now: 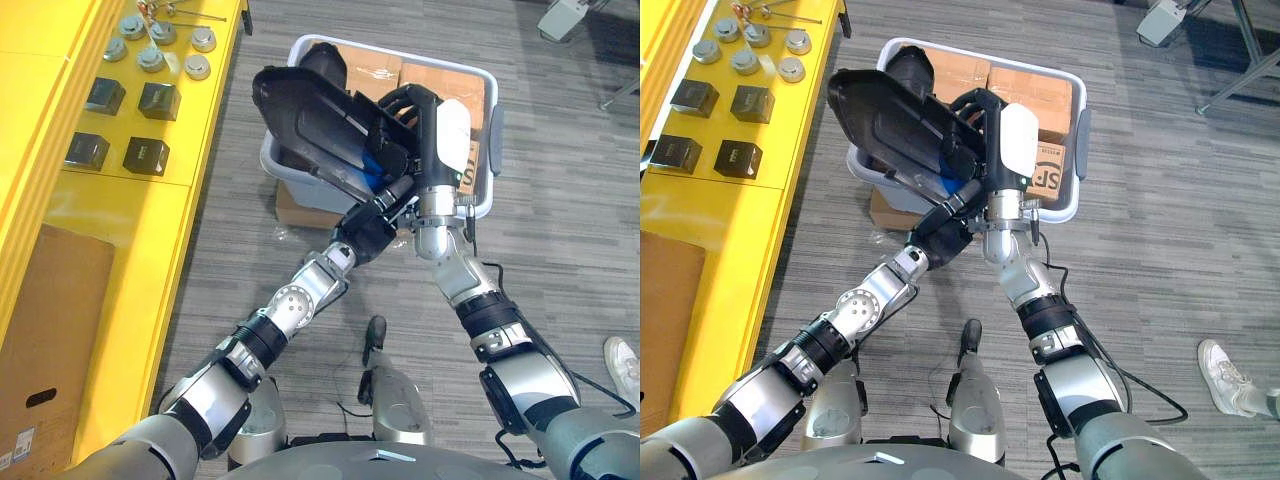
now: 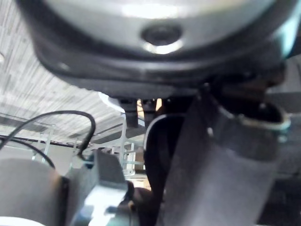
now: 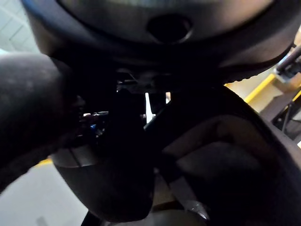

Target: Walk over and take three plastic housings, then place them on the shelf

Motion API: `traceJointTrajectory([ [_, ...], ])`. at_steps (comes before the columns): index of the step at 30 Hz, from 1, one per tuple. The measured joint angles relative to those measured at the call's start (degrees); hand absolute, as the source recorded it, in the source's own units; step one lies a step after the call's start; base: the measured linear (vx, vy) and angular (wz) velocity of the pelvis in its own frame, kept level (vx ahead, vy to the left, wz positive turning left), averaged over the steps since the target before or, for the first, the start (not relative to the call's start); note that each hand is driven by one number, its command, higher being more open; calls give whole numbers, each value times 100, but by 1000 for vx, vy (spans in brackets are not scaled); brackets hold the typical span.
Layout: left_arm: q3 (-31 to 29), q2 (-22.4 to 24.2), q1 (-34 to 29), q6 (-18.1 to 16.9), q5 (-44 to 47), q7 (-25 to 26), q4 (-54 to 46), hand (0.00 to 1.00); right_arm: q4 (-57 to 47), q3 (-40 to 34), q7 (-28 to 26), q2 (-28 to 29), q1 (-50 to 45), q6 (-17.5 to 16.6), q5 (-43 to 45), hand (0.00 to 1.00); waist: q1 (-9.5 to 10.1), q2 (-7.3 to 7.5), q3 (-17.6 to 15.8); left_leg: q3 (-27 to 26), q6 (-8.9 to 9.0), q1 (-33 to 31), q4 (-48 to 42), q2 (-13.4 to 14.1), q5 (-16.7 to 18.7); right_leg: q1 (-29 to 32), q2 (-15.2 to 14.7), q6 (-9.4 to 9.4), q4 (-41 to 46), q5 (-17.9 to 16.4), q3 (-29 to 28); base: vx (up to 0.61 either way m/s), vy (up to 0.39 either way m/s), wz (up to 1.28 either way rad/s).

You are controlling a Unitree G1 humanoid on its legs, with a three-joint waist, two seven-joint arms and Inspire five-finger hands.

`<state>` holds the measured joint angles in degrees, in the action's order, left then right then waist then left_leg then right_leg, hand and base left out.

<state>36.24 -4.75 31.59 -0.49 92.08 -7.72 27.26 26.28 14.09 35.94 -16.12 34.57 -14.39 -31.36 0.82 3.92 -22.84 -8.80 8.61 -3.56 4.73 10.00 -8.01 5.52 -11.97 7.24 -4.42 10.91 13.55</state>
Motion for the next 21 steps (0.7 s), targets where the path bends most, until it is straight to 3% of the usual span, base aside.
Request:
traceJointTrajectory([
  [15,54,-18,-274,-121,-91,54,-45,0,-34,113,-49,104,-147,-70,-142,0,72,-29,116,13,18,1,-59,-12,44,-14,-13,20,1,-29,-17,0,-2,0],
  [21,53,-29,-362,-198,-534,44,-45,0,-99,103,-42,101,-360,-147,-141,0,77,-88,220,17,20,19,-62,-23,63,-38,-26,32,1,-48,-8,0,0,0],
])
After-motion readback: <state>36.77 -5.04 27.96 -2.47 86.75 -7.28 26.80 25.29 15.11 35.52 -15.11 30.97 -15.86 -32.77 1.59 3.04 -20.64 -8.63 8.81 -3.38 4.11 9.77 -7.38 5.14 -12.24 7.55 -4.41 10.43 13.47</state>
